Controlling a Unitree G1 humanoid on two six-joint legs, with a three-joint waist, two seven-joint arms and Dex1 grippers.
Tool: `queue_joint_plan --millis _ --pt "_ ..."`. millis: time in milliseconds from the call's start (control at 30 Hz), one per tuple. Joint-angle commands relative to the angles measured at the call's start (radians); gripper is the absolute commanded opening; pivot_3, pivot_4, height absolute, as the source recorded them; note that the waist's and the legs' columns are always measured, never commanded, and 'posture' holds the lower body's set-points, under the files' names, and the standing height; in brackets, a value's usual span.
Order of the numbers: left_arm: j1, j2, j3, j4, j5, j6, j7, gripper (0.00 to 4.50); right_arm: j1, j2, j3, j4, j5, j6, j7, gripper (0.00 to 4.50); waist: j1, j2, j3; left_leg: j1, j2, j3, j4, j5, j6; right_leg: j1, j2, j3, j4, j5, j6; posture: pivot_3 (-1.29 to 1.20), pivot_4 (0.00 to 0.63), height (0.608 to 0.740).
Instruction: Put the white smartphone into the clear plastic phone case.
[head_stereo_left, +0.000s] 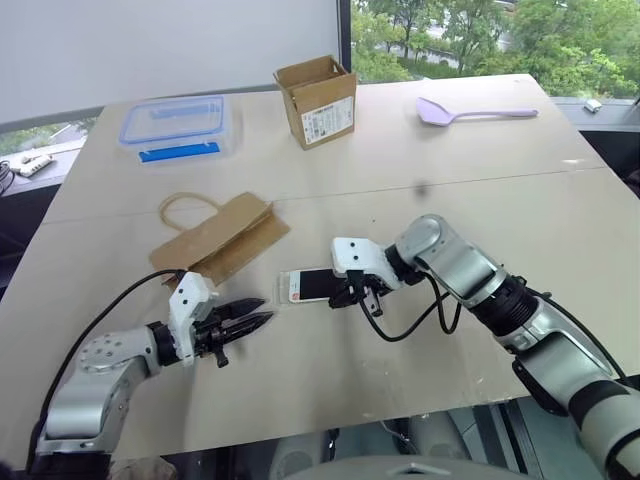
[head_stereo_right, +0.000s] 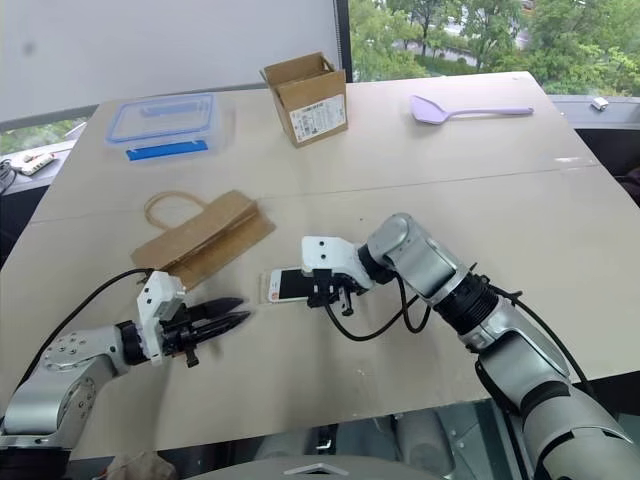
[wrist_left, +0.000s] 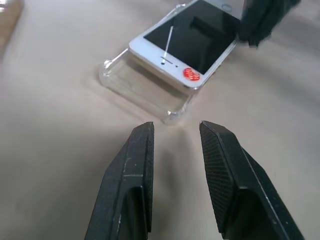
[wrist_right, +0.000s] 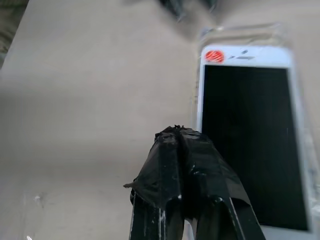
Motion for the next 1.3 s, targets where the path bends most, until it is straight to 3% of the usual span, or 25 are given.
queue_joint_plan --millis 33,600,967,1300 --pt "0.030 0.016 0.039 -0.042 -0.018 -0.014 -0.009 1.46 -0.003 0.012 0.019 0.023 -0.020 -0.038 -0.007 0.00 -0.001 0.000 0.000 0.000 0.000 0.000 0.000 0.000 0.000 0.000 0.000 0.000 0.000 0.000 0.000 0.00 0.150 0.740" --pt "0.058 0.003 0.042 -0.069 -0.021 -0.008 0.019 1.46 -0.041 0.021 -0.028 0.051 -0.014 -0.079 0.000 0.00 0.000 0.000 0.000 0.000 0.000 0.000 0.000 0.000 0.000 0.000 0.000 0.000 0.000 0.000 0.000 0.00 0.150 0.740" --pt "0.024 0.004 0.031 -0.053 -0.017 0.000 0.017 1.46 -0.073 0.066 -0.084 0.098 -0.038 -0.139 -0.108 0.00 0.000 0.000 0.001 0.000 0.000 0.000 0.000 0.000 0.000 0.000 0.000 0.000 0.000 0.002 0.003 0.00 0.150 0.740" --pt "0.028 0.004 0.031 -0.061 -0.016 0.003 0.026 1.46 -0.057 0.044 -0.062 0.067 -0.025 -0.123 -0.045 0.00 0.000 0.000 0.001 0.000 0.000 0.000 0.000 0.000 0.000 0.000 0.000 0.000 0.000 0.002 0.003 0.00 0.150 0.740"
